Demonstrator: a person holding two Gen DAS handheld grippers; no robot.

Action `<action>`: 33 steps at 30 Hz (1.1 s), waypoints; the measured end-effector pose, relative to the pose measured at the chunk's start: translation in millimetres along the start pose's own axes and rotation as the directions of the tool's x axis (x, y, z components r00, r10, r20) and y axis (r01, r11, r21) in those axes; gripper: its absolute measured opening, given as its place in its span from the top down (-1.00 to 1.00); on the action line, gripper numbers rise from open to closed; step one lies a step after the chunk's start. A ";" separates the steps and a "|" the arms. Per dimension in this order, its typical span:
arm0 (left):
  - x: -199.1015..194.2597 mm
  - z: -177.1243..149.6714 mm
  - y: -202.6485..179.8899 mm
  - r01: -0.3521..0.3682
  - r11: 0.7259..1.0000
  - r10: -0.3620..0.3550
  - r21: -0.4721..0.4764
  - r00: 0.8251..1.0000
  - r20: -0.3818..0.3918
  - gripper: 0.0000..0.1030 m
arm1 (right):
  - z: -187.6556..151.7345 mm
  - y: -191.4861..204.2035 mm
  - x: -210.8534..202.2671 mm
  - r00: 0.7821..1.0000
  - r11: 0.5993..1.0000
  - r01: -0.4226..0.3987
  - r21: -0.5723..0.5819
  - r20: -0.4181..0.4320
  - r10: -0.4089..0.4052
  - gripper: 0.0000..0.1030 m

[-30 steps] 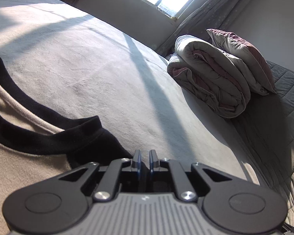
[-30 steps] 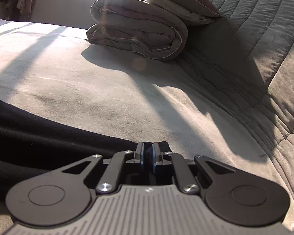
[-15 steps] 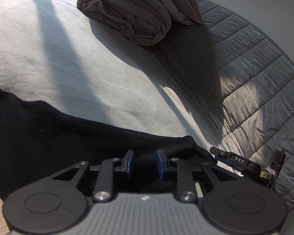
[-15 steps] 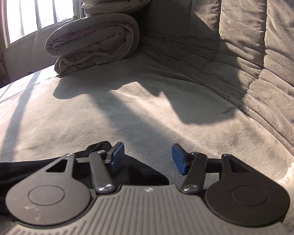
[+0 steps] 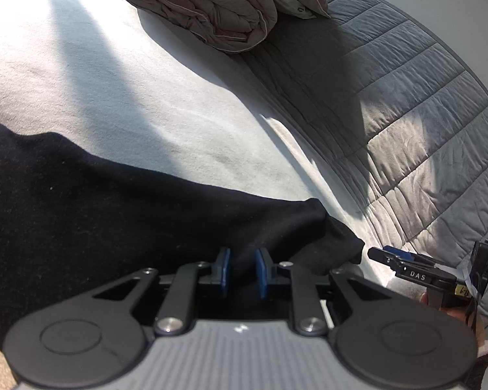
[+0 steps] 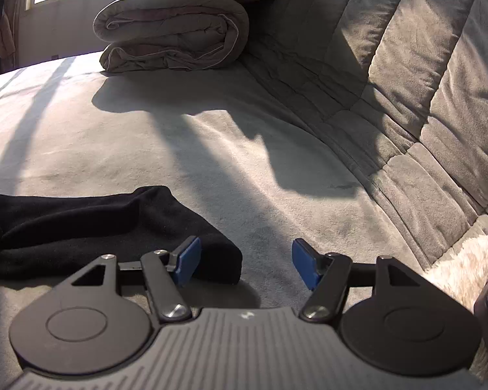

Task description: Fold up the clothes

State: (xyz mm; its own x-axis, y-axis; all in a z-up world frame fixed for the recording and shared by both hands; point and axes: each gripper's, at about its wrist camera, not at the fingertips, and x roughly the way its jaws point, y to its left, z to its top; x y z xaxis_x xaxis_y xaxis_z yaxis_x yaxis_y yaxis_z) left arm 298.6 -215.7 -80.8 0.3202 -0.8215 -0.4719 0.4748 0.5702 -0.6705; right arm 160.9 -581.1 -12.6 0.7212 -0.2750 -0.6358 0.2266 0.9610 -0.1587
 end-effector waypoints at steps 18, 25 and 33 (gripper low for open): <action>-1.2 0.9 -1.9 0.023 1.000 -0.023 0.007 1.000 -0.009 0.51 | 1.8 65.5 12.1 0.919 0.962 0.058 -0.266 0.390 0.053 0.80; -0.4 1.3 0.2 0.032 0.999 -0.032 -0.003 0.999 -0.013 0.51 | -14.3 110.0 31.7 0.965 0.825 -0.130 -0.550 0.120 0.233 0.56; 0.0 2.2 0.5 0.036 0.999 -0.036 -0.012 0.999 -0.013 0.51 | 5.9 49.9 11.5 0.927 0.931 -0.325 -0.163 0.139 0.348 -0.13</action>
State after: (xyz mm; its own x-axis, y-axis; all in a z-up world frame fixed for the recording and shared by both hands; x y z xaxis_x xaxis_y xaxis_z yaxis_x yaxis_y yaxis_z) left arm 300.7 -215.4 -79.9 0.2922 -0.8413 -0.4548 0.4759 0.5404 -0.6939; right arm 184.4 -536.5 -23.3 0.8386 0.0755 -0.5396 -0.1302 0.9894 -0.0639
